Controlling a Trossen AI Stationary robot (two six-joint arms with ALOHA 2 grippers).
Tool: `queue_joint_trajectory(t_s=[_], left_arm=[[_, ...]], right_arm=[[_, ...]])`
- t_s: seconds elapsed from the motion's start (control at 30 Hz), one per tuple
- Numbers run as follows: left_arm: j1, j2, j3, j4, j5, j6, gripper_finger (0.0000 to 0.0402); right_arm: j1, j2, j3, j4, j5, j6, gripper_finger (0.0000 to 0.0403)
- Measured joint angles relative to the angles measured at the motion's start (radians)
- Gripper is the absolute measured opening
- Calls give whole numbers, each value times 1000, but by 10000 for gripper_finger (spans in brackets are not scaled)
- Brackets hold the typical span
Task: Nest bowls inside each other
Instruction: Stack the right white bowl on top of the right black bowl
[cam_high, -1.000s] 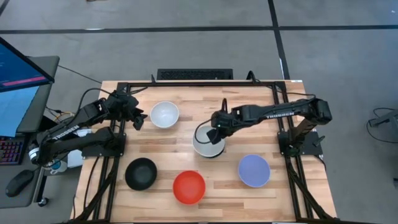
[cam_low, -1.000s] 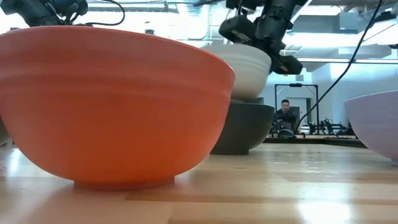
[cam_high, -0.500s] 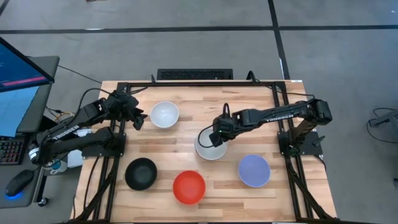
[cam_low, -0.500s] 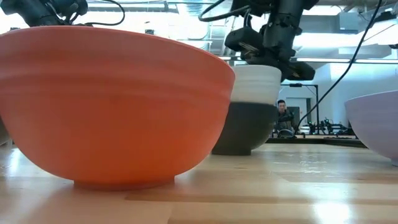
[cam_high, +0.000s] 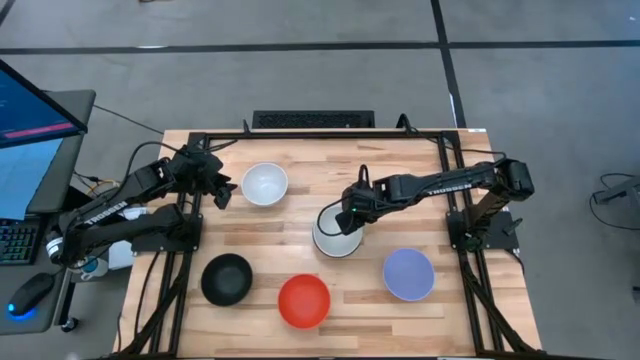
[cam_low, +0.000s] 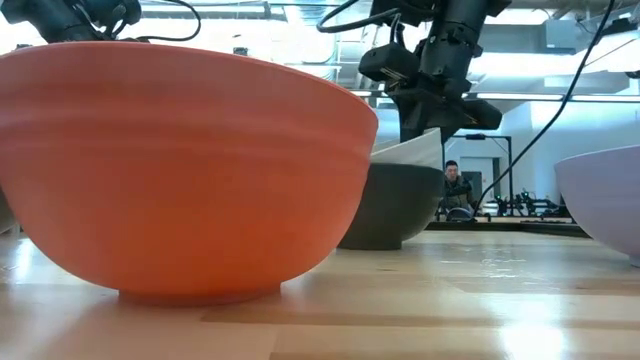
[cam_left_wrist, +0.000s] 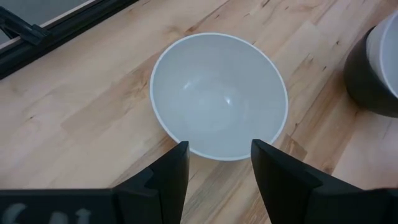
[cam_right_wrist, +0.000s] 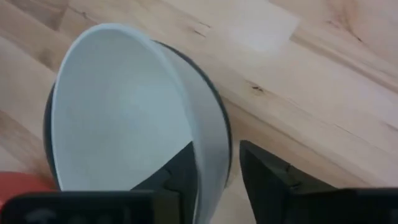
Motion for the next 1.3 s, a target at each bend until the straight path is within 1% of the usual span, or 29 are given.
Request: queue_joint_trajectory(t_s=[0.07, 0.13, 0.27, 0.43, 0.63, 0.73, 0.83, 0.97, 1.3], left_arm=[[0, 0, 0, 0, 0, 0, 165], [0, 0, 0, 0, 0, 0, 165], [0, 0, 0, 0, 0, 0, 165], [0, 0, 0, 0, 0, 0, 165], [0, 0, 0, 0, 0, 0, 165], [0, 0, 0, 0, 0, 0, 165], [0, 0, 0, 0, 0, 0, 165], [0, 3, 0, 0, 0, 0, 165], [0, 55, 0, -1, 0, 1, 165]], right_arm=[[-6, 0, 0, -2, -9, -22, 148], [-12, 0, 0, -2, -16, -25, 145], [-18, 0, 0, 1, -3, -27, 106], [-31, 1, 0, -2, -1, -68, 59], [-54, 1, 0, 15, -4, -108, 36], [-63, 1, 0, 36, -43, -131, 33], [-61, 24, 2, 67, -76, -139, 33], [-45, 56, 1, 64, -83, -114, 44], [-32, 66, 1, 48, -69, -96, 106]])
